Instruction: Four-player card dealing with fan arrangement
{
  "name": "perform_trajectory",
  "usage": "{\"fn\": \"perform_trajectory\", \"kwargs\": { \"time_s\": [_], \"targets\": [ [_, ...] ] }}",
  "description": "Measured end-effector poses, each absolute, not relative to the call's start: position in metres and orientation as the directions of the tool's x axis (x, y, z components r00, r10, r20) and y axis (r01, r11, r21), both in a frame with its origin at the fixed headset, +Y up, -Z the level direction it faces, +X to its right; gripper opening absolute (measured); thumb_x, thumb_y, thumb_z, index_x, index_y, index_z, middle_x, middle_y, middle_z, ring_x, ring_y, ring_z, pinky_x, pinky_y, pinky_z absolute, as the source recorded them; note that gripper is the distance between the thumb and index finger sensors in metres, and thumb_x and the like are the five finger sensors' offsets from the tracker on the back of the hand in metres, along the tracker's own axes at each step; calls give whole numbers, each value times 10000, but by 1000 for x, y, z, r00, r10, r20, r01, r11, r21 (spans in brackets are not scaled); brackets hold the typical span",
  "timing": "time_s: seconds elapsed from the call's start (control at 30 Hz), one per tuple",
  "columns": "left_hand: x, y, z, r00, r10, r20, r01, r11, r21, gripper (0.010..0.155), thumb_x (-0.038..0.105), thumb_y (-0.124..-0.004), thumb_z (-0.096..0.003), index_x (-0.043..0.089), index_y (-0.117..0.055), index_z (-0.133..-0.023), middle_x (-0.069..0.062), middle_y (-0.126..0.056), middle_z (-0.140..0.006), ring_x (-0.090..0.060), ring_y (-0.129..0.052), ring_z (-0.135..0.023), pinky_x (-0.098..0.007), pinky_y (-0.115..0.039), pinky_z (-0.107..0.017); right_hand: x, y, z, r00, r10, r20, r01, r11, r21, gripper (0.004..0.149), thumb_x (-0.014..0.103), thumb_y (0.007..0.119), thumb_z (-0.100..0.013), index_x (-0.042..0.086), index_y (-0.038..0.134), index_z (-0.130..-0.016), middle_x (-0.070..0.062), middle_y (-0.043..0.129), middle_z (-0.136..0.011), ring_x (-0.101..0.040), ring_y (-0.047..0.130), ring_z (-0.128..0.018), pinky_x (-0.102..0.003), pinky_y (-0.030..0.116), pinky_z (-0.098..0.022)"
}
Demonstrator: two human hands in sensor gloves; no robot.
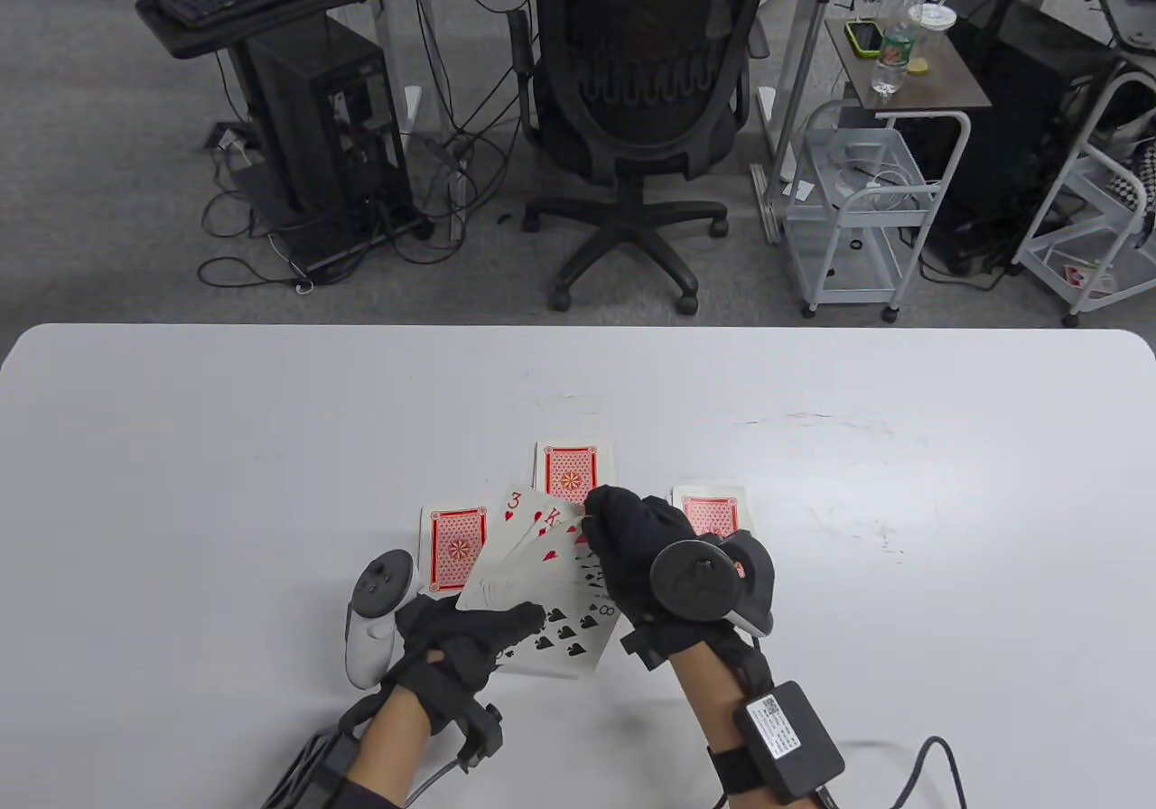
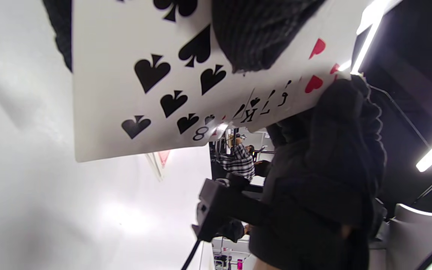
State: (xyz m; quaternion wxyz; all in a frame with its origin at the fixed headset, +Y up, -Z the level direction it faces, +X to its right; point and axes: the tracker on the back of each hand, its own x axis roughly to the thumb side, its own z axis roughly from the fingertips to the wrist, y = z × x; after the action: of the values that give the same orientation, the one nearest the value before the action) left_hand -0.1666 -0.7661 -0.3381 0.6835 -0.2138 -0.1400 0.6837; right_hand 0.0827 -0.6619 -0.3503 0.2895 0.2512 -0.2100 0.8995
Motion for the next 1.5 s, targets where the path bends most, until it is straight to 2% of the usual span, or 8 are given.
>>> {"fn": "perform_trajectory", "kwargs": {
  "time_s": [0.17, 0.23, 0.43, 0.83, 1.03, 1.13, 1.23, 1.5],
  "targets": [
    [-168, -769, -340, 54, 991, -119, -873, -11, -488, 557, 239, -825, -516, 370, -633, -1022, 60, -821, -1005, -376, -932, -850, -567, -852, -538, 92, -662, -359, -684, 423, 595, -610, -779, -147, 433, 290, 683, -552, 85, 595, -923, -41, 900, -650, -266, 1062, -495, -649, 696, -544],
    [-167, -769, -340, 62, 990, -125, -865, -9, -502, 560, 239, -827, -515, 377, -633, -1022, 54, -823, -1005, -380, -939, -843, -565, -857, -533, 96, -662, -362, -691, 445, 570, -605, -787, -119, 432, 290, 668, -548, 108, 579, -930, -30, 883, -662, -277, 1043, -511, -664, 678, -547],
    [-160, -765, -339, 106, 989, -104, -814, 26, -581, 554, 241, -832, -510, 379, -652, -1015, 52, -832, -999, -377, -949, -836, -558, -869, -522, 114, -648, -359, -686, 458, 565, -673, -694, -255, 429, 280, 673, -514, 159, 593, -918, 4, 852, -734, -303, 998, -644, -672, 661, -560],
    [-153, -767, -338, 184, 978, -97, -755, 77, -652, 554, 239, -838, -505, 364, -662, -1015, 41, -849, -988, -378, -971, -813, -553, -886, -501, 130, -626, -349, -613, 496, 615, -775, -529, -346, 426, 290, 692, -508, 189, 606, -913, 20, 860, -752, -297, 992, -682, -660, 660, -570],
    [-151, -768, -339, 186, 977, -101, -744, 73, -665, 555, 239, -840, -503, 365, -665, -1014, 36, -855, -985, -379, -979, -804, -550, -892, -497, 138, -620, -345, -643, 466, 608, -757, -503, -416, 424, 289, 705, -505, 196, 617, -909, 21, 866, -753, -291, 994, -686, -657, 659, -573],
    [-152, -767, -339, 168, 980, -108, -749, 56, -660, 557, 237, -838, -505, 366, -661, -1017, 28, -849, -990, -381, -979, -804, -551, -891, -497, 132, -623, -347, -665, 436, 606, -723, -577, -379, 415, 282, 722, -500, 208, 652, -902, 2, 867, -782, -315, 977, -729, -673, 645, -579],
    [-153, -766, -339, 154, 982, -107, -757, 48, -651, 557, 234, -838, -505, 376, -662, -1014, 12, -848, -991, -384, -980, -801, -550, -892, -495, 115, -633, -352, -606, 491, 626, -743, -630, -226, 403, 282, 735, -502, 230, 686, -898, -80, 795, -914, -400, 878, -853, -708, 603, -593],
    [-157, -764, -340, 52, 992, -111, -784, -28, -620, 553, 237, -839, -507, 411, -670, -1004, -6, -822, -1012, -385, -968, -818, -542, -891, -507, 86, -651, -352, -485, 632, 604, -822, -565, -68, 379, 287, 782, -490, 243, 760, -866, -164, 732, -978, -465, 812, -903, -740, 572, -591]
  ]
}}
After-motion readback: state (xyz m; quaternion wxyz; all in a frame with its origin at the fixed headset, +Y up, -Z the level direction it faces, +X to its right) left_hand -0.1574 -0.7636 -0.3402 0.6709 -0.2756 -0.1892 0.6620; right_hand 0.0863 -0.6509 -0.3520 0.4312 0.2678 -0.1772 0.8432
